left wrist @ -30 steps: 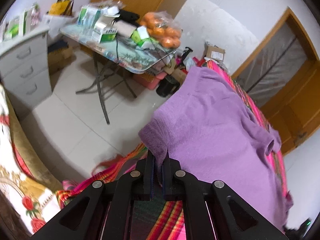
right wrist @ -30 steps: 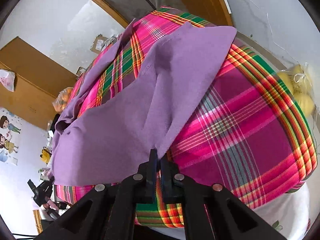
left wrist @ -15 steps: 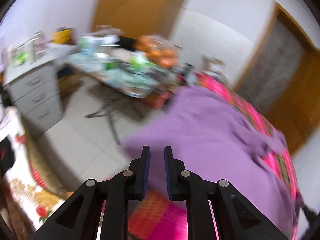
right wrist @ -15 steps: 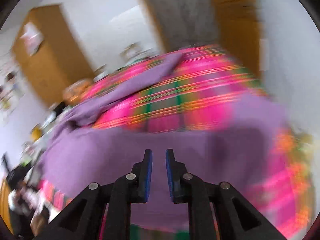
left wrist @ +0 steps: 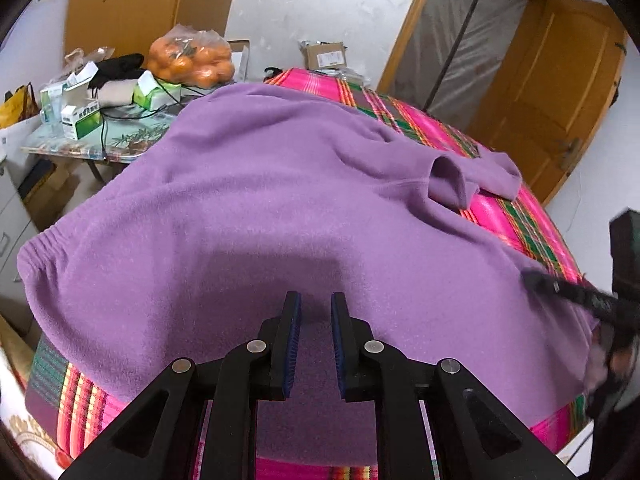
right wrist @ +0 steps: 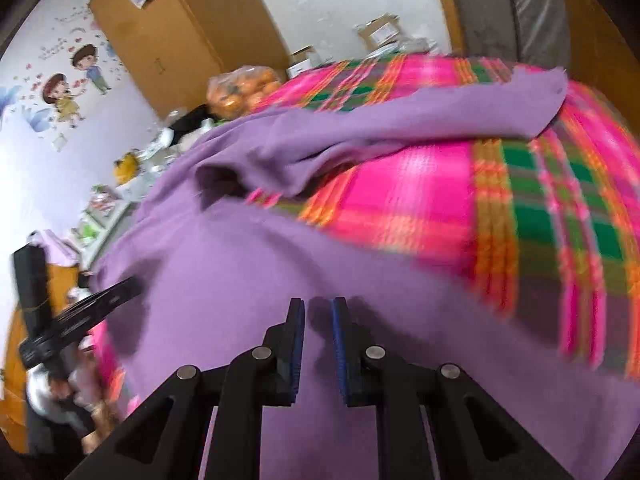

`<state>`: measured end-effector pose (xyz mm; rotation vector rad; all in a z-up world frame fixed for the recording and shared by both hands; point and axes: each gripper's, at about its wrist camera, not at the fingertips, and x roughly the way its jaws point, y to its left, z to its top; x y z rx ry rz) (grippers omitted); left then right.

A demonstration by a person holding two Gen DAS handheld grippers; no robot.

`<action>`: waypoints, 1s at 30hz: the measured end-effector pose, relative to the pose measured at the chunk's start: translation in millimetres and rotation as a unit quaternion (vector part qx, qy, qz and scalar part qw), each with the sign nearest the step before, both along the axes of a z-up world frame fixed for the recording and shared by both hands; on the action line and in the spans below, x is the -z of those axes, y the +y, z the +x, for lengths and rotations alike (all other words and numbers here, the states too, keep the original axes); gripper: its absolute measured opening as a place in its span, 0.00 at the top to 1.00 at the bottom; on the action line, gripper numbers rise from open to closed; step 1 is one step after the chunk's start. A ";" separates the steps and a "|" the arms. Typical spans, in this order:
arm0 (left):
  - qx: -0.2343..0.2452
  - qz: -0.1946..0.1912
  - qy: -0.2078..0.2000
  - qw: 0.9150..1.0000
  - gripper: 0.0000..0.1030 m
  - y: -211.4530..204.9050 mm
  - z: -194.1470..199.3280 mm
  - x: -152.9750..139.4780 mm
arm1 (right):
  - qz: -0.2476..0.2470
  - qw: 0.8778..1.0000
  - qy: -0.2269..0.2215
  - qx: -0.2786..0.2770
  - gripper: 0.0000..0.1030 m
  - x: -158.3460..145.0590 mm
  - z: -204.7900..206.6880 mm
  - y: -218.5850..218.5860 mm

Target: Fold clothes

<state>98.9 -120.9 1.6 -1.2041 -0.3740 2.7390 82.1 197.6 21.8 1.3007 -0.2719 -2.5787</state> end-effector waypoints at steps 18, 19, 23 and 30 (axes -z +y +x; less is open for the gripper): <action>0.026 -0.044 0.058 0.997 0.85 3.9 4.1 7.0 | 0.061 0.998 -0.009 -0.031 0.99 7.7 -29.2 38.0; 0.028 -0.043 0.058 0.997 0.85 3.4 4.0 7.0 | 0.053 0.998 -0.013 -0.021 0.99 7.4 -29.3 44.6; 0.029 -0.038 0.058 0.997 0.85 2.9 3.0 7.1 | 0.047 0.999 0.001 -0.004 0.94 -4.2 -15.7 52.1; 0.025 -0.044 0.055 0.997 0.85 6.1 1.8 6.5 | 0.029 0.998 0.018 -0.058 0.94 -11.2 2.5 29.6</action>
